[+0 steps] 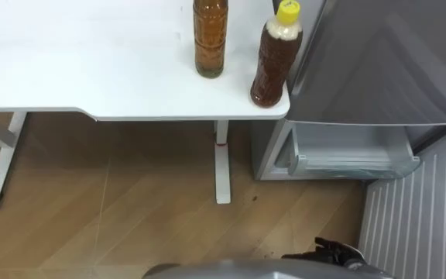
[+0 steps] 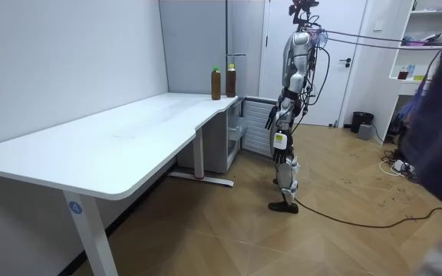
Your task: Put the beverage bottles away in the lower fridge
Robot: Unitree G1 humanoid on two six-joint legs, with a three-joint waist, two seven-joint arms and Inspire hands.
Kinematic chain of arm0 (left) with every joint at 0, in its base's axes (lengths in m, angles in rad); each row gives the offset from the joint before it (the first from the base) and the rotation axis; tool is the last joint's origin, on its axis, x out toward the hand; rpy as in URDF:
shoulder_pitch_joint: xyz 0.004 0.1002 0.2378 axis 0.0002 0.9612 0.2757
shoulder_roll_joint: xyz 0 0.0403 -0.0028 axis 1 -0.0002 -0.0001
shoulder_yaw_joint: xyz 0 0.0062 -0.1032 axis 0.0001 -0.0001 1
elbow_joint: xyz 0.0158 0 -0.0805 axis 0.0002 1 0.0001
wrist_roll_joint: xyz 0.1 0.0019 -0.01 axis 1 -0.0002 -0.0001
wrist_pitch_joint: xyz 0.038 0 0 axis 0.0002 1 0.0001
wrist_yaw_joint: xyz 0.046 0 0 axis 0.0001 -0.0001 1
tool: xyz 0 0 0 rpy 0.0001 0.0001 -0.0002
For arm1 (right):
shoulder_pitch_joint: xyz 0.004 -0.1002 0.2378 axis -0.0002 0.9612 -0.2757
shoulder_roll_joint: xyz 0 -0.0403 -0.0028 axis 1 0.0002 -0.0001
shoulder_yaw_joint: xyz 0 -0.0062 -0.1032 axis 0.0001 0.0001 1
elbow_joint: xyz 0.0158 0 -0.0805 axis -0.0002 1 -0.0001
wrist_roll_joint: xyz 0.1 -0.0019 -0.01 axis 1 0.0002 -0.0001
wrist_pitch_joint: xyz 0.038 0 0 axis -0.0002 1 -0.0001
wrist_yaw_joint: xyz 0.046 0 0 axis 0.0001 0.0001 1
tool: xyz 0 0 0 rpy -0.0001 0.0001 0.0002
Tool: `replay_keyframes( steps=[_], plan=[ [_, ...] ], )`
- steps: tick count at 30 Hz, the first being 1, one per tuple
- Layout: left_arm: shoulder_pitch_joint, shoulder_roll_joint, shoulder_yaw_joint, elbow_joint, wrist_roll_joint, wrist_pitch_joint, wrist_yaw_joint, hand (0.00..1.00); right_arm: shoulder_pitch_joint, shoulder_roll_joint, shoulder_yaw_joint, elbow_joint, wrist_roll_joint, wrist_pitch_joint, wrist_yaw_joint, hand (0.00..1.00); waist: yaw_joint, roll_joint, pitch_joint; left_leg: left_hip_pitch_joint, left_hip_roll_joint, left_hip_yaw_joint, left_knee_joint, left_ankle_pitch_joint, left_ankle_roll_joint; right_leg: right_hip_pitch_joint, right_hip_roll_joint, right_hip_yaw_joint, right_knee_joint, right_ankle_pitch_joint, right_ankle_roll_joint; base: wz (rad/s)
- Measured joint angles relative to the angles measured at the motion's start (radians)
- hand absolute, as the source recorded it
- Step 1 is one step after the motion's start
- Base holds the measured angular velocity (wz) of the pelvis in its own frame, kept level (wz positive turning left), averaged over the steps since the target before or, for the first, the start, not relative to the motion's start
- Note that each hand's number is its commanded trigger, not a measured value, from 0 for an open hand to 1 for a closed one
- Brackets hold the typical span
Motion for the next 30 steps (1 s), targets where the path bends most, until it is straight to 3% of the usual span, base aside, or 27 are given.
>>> replay_keyframes(
  steps=[11, 23, 28, 30],
  plan=[
    [0.0, 0.0, 0.0, -0.005, 0.001, -0.003, 0.0, 0.0, 0.004, 0.0, -0.01, 0.002, 0.001, -0.006, -0.015, 0.0, -0.001, 0.003, 0.0059, 0.016, 0.0, 0.001, -0.011, 0.0, 0.0, 0.008, 0.001, 0.01, -0.001, -0.004, -0.001, -0.01],
    [-0.001, 0.0, 0.012, -0.006, 0.0, -0.002, 0.03, 0.0, 0.003, 0.0, -0.013, 0.005, 0.008, 0.004, -0.015, 0.0, -0.001, 0.012, -0.0009, 0.017, -0.001, 0.001, -0.014, 0.0, 0.0, 0.005, 0.001, 0.01, -0.001, -0.006, -0.001, 0.0],
    [0.008, -0.011, 0.055, -0.004, -0.007, -0.002, 0.067, 0.0, 0.0, 0.0, -0.038, 0.033, 0.032, 0.004, -0.013, 0.0, -0.001, 0.01, -0.0001, 0.017, -0.001, -0.001, -0.014, 0.0, 0.0, 0.006, 0.001, 0.009, -0.001, -0.006, -0.001, 0.0],
    [0.015, -0.016, 0.105, -0.003, -0.019, -0.003, 0.08, 0.0, 0.001, 0.0, -0.054, 0.044, 0.032, 0.004, -0.013, 0.0, -0.001, 0.004, 0.0006, 0.016, -0.001, -0.001, -0.013, 0.0, 0.0, 0.005, 0.001, 0.008, -0.001, -0.006, -0.001, 0.0]
  ],
)
